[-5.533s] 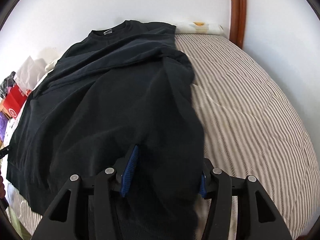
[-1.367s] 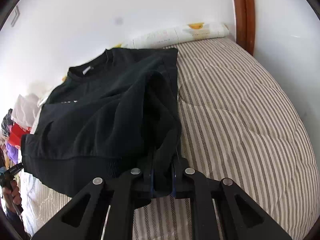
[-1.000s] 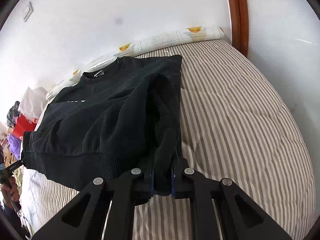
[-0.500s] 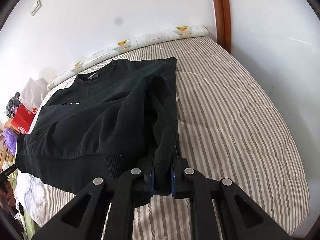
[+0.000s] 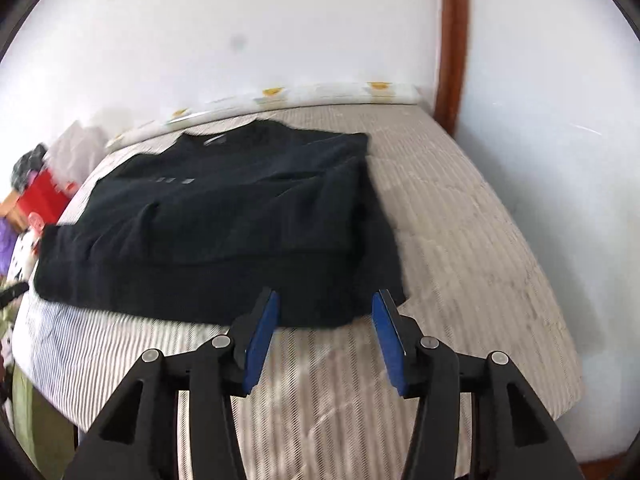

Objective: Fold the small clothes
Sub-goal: 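Grasp the ribbed hem with both tools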

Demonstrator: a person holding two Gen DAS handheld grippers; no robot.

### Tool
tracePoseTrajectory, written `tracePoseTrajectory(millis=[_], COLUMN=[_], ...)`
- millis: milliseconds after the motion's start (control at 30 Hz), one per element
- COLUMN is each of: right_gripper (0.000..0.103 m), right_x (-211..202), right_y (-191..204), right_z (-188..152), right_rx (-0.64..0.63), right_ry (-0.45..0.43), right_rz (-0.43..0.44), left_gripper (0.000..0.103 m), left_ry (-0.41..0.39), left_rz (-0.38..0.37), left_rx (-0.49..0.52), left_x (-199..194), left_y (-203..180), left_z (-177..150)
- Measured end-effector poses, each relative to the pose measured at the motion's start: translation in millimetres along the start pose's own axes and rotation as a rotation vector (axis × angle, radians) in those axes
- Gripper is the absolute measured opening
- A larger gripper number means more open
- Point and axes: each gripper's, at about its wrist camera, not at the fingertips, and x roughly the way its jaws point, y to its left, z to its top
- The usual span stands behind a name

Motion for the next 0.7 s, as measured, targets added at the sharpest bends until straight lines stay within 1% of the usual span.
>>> tracePoseTrajectory(millis=[67, 133, 200, 267, 400, 500, 600, 700], right_gripper=[0.048, 0.042, 0.020, 0.016, 0.015, 0.015, 0.015, 0.015], right_x=[12.0, 29.0, 45.1, 56.5, 59.0, 58.1, 51.6, 45.3], right_y=[10.2, 16.3, 18.1, 19.7, 28.7, 32.2, 31.0, 33.6], right_z=[-8.8, -15.5, -17.6, -16.8, -12.4, -2.4, 11.0, 23.3], right_rx=[-0.033, -0.043, -0.039, -0.036, -0.043, -0.052, -0.020, -0.021], right_ry=[0.038, 0.073, 0.104, 0.114, 0.085, 0.065, 0.041, 0.018], right_rz=[0.006, 0.009, 0.026, 0.014, 0.054, 0.050, 0.079, 0.080], left_gripper=[0.041, 0.041, 0.041, 0.041, 0.041, 0.041, 0.041, 0.041], left_ry=[0.016, 0.048, 0.083, 0.110, 0.153, 0.164, 0.152, 0.137], left_rz=[-0.019, -0.048, -0.066, -0.073, -0.076, -0.065, -0.068, -0.078], left_rx=[0.021, 0.041, 0.050, 0.053, 0.062, 0.054, 0.051, 0.068], left_x=[3.4, 10.9, 22.1, 33.8, 54.3, 67.8, 62.0, 49.4], left_y=[-7.6, -16.4, -22.6, -26.4, -34.0, -37.3, -40.3, -42.8], left_z=[-3.2, -7.2, -10.7, -12.3, -12.0, -6.5, 3.1, 12.6])
